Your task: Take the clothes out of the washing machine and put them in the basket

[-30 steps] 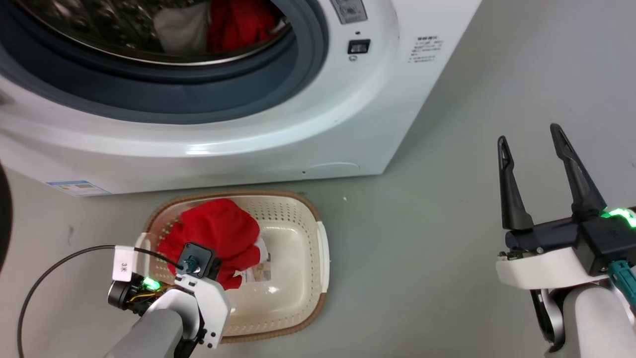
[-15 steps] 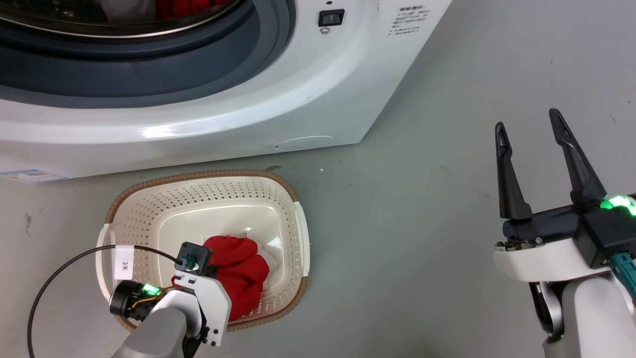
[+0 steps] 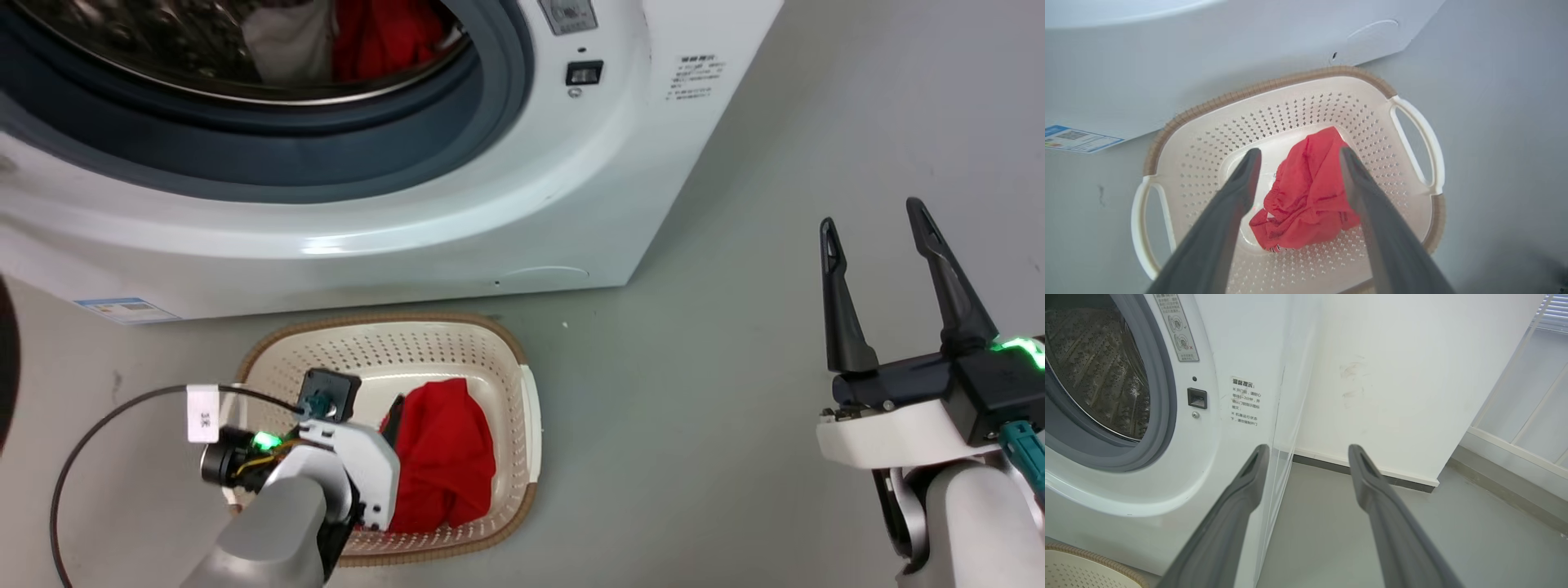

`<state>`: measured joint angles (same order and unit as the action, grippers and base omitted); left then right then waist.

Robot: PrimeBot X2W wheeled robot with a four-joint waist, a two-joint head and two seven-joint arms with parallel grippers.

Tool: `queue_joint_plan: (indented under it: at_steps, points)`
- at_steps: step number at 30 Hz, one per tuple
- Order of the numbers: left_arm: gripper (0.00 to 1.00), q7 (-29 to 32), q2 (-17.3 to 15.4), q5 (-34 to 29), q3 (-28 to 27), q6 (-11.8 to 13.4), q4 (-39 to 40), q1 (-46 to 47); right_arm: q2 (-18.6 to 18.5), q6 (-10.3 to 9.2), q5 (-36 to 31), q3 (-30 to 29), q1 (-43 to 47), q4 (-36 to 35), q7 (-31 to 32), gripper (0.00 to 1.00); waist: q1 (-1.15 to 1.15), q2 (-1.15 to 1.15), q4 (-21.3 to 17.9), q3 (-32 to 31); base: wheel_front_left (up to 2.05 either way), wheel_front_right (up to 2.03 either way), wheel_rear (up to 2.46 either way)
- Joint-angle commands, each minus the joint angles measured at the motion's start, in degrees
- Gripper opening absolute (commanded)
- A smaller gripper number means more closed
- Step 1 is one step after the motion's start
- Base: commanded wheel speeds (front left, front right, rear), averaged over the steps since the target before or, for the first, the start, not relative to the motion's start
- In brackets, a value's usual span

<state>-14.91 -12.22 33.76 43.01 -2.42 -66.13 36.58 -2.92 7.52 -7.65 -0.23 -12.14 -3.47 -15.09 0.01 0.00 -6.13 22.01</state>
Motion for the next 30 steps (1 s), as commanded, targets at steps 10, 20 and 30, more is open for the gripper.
queue_joint_plan:
  at_steps: [10, 20, 30]
  points:
    - [1.00, -0.3, -4.4, -6.2, -9.8, 4.8, 20.8, -7.4, 0.1, -0.06, 0.2, -1.0, 2.9, 1.2, -0.1, 1.00, -0.01, 0.00, 4.2, -8.1, 0.00, 0.00, 0.00]
    - [1.00, -0.3, -3.8, -14.3, -24.5, 6.8, 42.9, -19.3, 0.1, -0.06, 1.0, -1.4, 5.7, 1.6, -0.1, 1.00, -0.01, 0.00, 5.6, -13.1, 0.00, 0.00, 0.00]
    - [1.00, -0.3, 0.8, -21.4, -36.5, 5.0, 57.0, -30.0, 0.1, -0.06, 2.2, -1.2, 8.8, 2.5, -0.1, 1.00, -0.01, 0.00, 5.9, -16.3, 0.00, 0.00, 0.00]
